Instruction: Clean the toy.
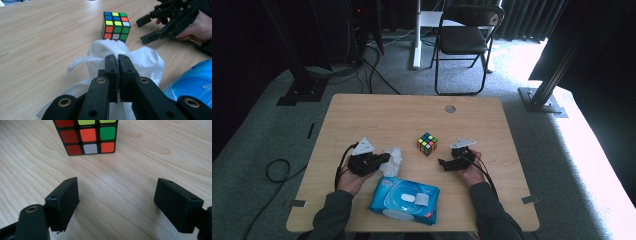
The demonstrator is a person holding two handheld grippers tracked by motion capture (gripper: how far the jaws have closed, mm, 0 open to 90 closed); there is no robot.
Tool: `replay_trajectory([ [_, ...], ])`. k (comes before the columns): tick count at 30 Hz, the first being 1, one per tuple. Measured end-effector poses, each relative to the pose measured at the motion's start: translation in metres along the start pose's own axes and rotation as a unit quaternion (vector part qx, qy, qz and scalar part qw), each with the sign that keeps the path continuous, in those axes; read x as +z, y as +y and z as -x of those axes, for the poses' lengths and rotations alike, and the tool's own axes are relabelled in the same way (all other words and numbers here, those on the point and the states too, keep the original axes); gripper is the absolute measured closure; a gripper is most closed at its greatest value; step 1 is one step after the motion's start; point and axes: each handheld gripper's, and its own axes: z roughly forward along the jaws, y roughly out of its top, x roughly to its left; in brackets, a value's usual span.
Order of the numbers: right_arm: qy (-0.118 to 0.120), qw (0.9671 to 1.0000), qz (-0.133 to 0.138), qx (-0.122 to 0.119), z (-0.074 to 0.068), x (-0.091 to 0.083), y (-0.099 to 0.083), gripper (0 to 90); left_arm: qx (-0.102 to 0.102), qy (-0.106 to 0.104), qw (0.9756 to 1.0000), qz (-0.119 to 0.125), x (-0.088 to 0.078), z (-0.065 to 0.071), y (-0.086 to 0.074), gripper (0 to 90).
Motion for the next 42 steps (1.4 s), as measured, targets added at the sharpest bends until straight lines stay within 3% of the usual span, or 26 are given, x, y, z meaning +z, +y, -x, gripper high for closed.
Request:
replay_trajectory([
  [14, 0.017, 0.9996, 0.024, -0.002, -0.012, 0.005, 0.024, 16.5, -0.010, 0.000, 0.9999, 0.007, 0.001, -0.009, 0.003, 86.9],
  [22, 0.025, 0.9989, 0.037, -0.017, -0.022, 0.015, 0.042, 15.7, -0.017, -0.001, 0.9998, 0.012, 0.002, -0.013, 0.002, 86.9],
  [24, 0.017, 0.9990, 0.036, -0.022, -0.024, 0.020, 0.046, 15.1, -0.018, 0.000, 0.9998, 0.012, 0.002, -0.014, 0.002, 86.9],
  [28, 0.018, 0.9992, 0.034, -0.016, -0.024, 0.029, 0.050, 15.2, -0.019, -0.002, 0.9997, 0.014, 0.003, -0.015, 0.003, 86.9],
  [35, 0.020, 0.9994, 0.028, -0.003, -0.018, 0.043, 0.048, 19.9, -0.026, -0.004, 0.9994, 0.021, 0.005, -0.020, 0.005, 86.9],
  [39, 0.026, 0.9991, 0.032, -0.010, -0.019, 0.045, 0.048, 24.1, -0.026, -0.002, 0.9994, 0.021, 0.007, -0.021, 0.007, 86.9],
  [42, 0.028, 0.9988, 0.036, -0.017, -0.020, 0.046, 0.049, 33.3, -0.026, -0.002, 0.9994, 0.021, 0.009, -0.021, 0.009, 86.9],
])
